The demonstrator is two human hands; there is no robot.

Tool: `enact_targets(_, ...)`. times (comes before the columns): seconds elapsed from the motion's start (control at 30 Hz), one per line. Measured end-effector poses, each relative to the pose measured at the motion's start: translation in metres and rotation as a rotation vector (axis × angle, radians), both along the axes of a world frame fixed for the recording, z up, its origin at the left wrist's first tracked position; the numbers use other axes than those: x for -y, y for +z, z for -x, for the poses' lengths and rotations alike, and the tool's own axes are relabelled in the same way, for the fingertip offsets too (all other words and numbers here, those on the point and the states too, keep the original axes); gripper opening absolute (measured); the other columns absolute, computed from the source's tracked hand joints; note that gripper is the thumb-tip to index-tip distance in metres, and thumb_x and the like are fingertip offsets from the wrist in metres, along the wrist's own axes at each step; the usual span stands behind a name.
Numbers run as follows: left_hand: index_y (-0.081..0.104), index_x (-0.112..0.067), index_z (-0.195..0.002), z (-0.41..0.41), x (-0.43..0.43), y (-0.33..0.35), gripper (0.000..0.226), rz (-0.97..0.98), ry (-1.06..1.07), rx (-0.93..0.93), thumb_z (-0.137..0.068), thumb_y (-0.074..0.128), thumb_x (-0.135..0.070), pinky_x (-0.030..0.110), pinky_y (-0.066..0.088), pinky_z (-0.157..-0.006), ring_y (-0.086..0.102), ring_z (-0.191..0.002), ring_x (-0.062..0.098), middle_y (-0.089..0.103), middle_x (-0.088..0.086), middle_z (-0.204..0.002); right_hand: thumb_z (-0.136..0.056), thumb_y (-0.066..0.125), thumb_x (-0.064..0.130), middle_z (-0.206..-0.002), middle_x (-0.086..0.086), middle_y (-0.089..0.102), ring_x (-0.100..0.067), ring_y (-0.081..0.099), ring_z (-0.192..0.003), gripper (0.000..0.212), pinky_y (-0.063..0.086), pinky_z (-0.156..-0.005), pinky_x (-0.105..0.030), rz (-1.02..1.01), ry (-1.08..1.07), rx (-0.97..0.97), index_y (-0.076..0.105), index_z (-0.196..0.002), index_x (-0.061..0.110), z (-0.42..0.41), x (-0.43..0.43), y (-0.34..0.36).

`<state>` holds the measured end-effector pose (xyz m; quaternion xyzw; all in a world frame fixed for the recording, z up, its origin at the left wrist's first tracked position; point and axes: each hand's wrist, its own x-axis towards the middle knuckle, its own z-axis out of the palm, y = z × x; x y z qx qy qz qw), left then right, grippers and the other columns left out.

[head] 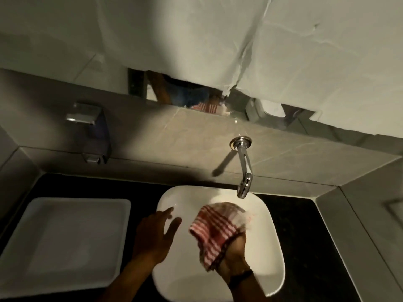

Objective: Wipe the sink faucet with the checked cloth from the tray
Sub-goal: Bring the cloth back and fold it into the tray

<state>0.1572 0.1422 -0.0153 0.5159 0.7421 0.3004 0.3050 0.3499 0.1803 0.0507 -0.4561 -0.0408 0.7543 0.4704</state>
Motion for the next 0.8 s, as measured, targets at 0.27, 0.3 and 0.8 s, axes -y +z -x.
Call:
enact_targets(0.27, 0.045, -0.041, -0.143, 0.093, 0.079, 0.038, 0.071, 0.122, 0.115, 0.759, -0.084, 0.084, -0.034, 0.037, 0.062, -0.089, 0.07, -0.113, 0.017, 0.07, 0.005, -0.123, -0.071, 0.062, 0.089, -0.137, -0.027, 0.072, -0.045, 0.073, -0.123, 0.12, 0.054, -0.105, -0.061, 0.096, 0.389, -0.101, 0.046, -0.16, 0.01, 0.088, 0.042, -0.007)
enact_targets(0.3, 0.046, -0.039, -0.145, 0.11, 0.092, 0.037, 0.069, 0.114, 0.124, 0.742, -0.087, 0.081, -0.024, 0.042, 0.061, -0.094, 0.069, -0.115, 0.018, 0.07, 0.006, -0.124, -0.07, 0.053, 0.096, -0.143, -0.029, 0.067, -0.049, 0.066, -0.131, 0.123, 0.046, -0.114, -0.064, 0.151, 0.416, -0.121, 0.052, -0.156, 0.008, 0.101, 0.042, -0.012)
enact_targets(0.8, 0.045, -0.036, -0.136, 0.25, 0.131, -0.039, 0.056, 0.44, 0.157, 0.211, -0.093, 0.047, -0.072, 0.039, 0.054, -0.095, 0.067, -0.106, 0.024, 0.067, -0.003, -0.124, -0.105, 0.059, 0.036, -0.152, -0.022, 0.054, -0.034, 0.063, -0.123, 0.09, 0.051, -0.111, -0.051, -0.431, 1.372, 1.294, 0.005, -0.17, 0.005, 0.302, 0.05, -0.115)
